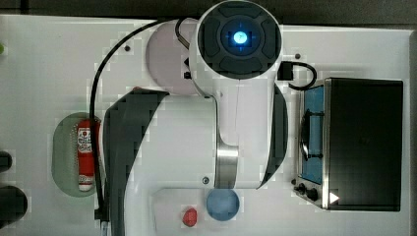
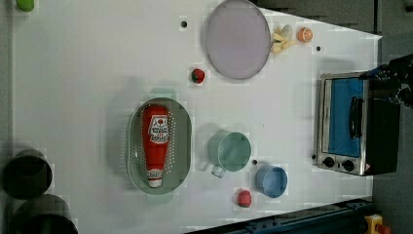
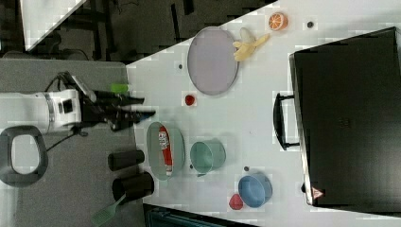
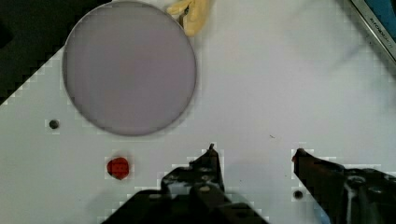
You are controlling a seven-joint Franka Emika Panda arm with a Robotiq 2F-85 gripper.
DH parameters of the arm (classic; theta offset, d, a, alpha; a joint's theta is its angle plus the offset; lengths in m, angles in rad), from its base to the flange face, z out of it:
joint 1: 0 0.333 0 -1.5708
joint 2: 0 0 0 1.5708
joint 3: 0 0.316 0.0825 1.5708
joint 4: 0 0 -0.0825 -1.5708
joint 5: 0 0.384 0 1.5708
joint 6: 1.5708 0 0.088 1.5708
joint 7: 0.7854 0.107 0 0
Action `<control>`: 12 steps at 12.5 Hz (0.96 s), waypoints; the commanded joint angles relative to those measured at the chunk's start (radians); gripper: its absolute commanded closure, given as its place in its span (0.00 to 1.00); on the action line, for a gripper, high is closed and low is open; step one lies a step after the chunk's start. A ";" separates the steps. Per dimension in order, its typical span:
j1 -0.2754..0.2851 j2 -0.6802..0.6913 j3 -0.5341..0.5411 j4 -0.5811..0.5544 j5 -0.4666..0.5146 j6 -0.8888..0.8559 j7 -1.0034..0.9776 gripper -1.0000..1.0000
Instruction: Pick ketchup from strainer and place it on the table
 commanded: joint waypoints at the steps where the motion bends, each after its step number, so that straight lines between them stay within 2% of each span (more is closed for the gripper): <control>1: -0.101 -0.270 0.062 -0.106 0.017 -0.176 0.082 0.21; 3: -0.093 -0.265 0.081 -0.106 0.020 -0.176 0.082 0.00; 7: -0.057 -0.237 0.190 -0.106 0.020 -0.134 0.082 0.00; 12: -0.029 -0.166 0.399 -0.107 0.020 0.020 0.084 0.00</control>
